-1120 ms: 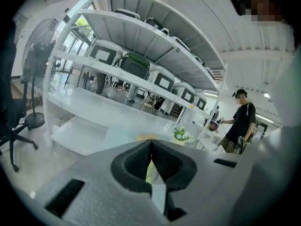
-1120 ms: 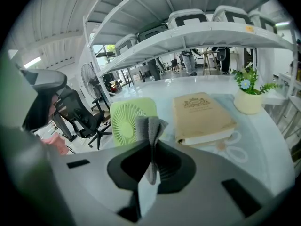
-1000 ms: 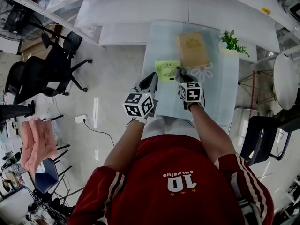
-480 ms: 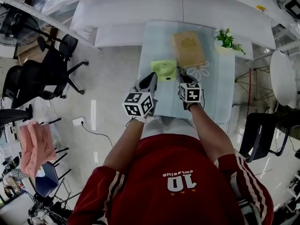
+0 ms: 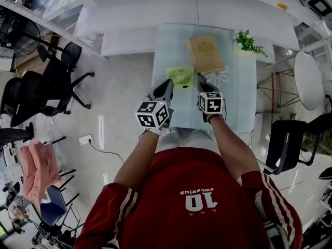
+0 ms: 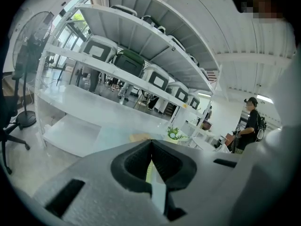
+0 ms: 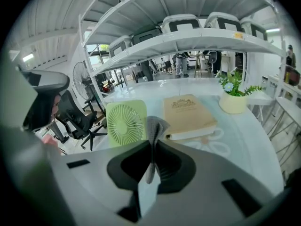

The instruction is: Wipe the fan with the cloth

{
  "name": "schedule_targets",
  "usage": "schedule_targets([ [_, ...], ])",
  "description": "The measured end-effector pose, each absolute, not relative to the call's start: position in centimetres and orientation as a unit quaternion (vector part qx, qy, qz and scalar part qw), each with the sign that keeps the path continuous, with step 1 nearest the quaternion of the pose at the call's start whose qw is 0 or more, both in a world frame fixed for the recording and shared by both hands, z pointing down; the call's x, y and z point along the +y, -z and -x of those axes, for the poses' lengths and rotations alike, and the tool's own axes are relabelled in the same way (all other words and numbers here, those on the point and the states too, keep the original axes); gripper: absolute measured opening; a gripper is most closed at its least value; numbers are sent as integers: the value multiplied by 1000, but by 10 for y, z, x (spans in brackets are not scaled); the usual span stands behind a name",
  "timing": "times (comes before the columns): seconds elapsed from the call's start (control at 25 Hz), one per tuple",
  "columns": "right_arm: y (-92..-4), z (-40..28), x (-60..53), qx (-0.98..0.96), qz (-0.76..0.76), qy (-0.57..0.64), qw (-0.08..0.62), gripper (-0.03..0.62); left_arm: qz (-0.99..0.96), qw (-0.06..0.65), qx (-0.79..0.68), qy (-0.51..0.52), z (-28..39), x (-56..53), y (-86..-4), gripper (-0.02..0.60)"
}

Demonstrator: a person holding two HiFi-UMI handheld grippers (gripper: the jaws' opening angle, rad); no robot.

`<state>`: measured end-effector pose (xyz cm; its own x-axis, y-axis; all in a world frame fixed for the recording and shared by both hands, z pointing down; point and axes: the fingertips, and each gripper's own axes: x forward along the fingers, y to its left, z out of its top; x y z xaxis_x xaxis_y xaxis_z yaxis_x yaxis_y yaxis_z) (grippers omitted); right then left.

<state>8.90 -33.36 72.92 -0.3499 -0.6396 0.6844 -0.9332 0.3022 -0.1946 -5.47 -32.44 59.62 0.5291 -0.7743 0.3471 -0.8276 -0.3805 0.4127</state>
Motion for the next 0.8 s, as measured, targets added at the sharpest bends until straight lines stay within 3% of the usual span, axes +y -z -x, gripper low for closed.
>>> schedule_targets([
  [0.8, -729, -37, -297, -775, -492, -292, 267, 23, -841, 270, -463, -66, 92, -310, -606, 5],
])
